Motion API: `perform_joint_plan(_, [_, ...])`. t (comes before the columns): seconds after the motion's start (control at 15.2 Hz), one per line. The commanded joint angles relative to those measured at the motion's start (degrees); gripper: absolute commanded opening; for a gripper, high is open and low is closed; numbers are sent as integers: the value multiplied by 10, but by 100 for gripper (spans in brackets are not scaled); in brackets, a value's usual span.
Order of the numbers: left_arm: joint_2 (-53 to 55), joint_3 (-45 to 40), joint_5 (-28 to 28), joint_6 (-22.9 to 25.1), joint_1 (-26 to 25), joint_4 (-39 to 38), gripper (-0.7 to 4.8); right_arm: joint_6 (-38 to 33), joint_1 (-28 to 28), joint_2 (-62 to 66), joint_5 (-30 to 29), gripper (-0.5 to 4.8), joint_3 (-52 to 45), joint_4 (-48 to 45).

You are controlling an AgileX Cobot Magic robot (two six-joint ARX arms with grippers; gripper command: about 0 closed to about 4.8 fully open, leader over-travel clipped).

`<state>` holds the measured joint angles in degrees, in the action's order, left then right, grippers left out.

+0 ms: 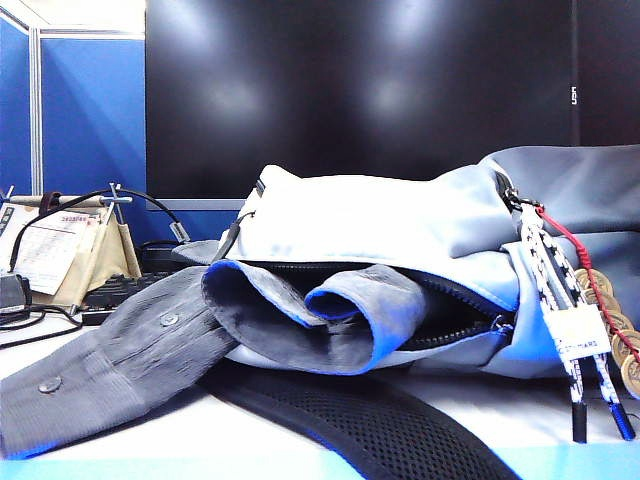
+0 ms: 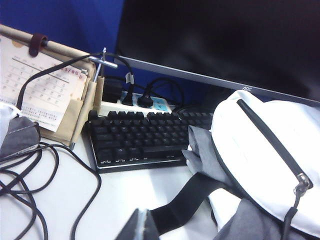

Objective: Put the gray clothes into the backpack.

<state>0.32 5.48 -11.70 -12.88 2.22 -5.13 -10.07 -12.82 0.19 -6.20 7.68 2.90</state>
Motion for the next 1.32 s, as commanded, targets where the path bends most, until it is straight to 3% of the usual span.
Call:
perform_joint_plan(0.07, [-1, -1, 12, 54, -36, 23, -4, -3, 0, -1, -1, -5, 3, -9])
perform_joint_plan(0.2, [-1, -5, 12, 56, -63, 34, -4, -2, 0, -1, -1, -5, 3, -10])
perform_joint_plan(0.4, [-1, -50, 7, 40, -62, 96, -4, -3, 0, -1, -1, -5, 3, -10])
perform_joint_plan(1.32, [-1, -50, 40, 39, -62, 94, -4, -2, 0, -1, -1, -5, 3, -10])
